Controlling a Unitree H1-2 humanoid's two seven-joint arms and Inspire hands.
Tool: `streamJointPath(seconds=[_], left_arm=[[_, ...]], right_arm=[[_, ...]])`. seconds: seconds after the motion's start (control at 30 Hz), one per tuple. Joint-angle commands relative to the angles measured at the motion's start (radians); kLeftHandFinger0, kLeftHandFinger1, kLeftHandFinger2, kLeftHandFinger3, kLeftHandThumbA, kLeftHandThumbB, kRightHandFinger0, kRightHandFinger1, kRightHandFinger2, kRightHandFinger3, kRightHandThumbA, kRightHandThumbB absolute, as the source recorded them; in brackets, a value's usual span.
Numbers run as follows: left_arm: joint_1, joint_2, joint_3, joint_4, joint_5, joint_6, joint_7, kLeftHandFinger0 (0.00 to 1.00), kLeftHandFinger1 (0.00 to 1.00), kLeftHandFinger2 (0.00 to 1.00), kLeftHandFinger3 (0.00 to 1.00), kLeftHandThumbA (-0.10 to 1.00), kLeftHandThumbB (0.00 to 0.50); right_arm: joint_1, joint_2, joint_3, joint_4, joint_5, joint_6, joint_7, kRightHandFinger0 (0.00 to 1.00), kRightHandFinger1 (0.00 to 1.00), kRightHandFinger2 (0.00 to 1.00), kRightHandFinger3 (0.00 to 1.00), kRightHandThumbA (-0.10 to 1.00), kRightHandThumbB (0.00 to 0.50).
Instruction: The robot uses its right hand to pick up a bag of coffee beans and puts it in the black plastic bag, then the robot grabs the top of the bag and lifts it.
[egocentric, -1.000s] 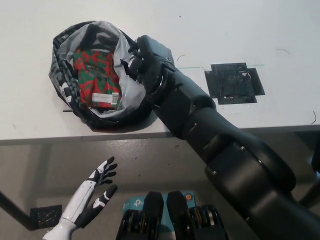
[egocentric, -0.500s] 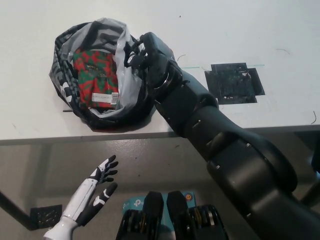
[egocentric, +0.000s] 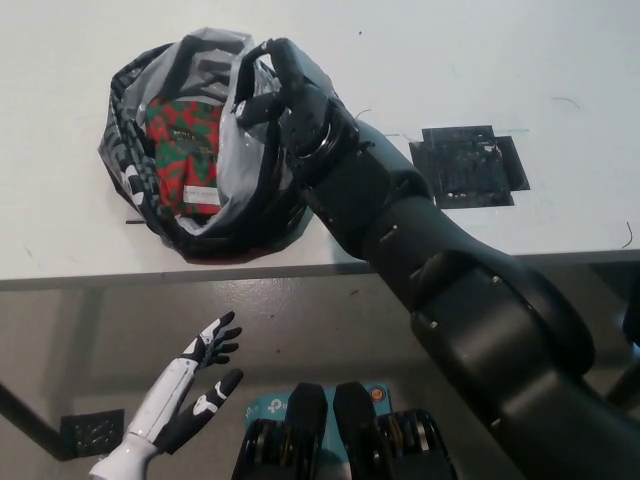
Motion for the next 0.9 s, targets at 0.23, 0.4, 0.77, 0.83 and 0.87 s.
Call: streamJointPath(seconds=[0.23, 0.4, 0.77, 0.83, 0.87], left_arm=[[-0.013, 0.023, -0.006, -0.026, -0.001, -0.020, -0.023, 0.83, 0.82, 0.88, 1.00, 0.95, 0.211], [-0.012, 0.025, -0.005, -0.028, 0.000, -0.016, -0.021, 0.84, 0.83, 0.89, 1.00, 0.96, 0.211], [0.007, 0.026, -0.006, -0.038, 0.001, -0.016, -0.023, 0.84, 0.80, 0.88, 1.00, 0.95, 0.218], [0.006, 0.029, -0.006, -0.039, 0.000, -0.014, -0.025, 0.84, 0.79, 0.87, 1.00, 0.95, 0.215], [0.000, 0.033, -0.004, -0.037, -0.002, -0.014, -0.027, 0.83, 0.77, 0.86, 1.00, 0.95, 0.211]], right_arm=[[-0.084, 0.013, 0.026, -0.042, -0.013, -0.015, 0.010, 1.00, 1.00, 1.00, 1.00, 1.00, 0.500], [-0.064, 0.007, -0.114, -0.072, 0.145, -0.084, 0.098, 1.00, 1.00, 1.00, 1.00, 1.00, 0.458], [-0.055, -0.034, -0.187, -0.154, 0.136, -0.071, 0.203, 1.00, 1.00, 1.00, 1.00, 0.70, 0.439], [-0.070, -0.064, -0.127, -0.215, 0.089, 0.001, 0.259, 1.00, 1.00, 1.00, 1.00, 0.65, 0.363], [-0.076, -0.100, -0.067, -0.321, 0.053, 0.082, 0.326, 1.00, 1.00, 1.00, 1.00, 0.57, 0.315]])
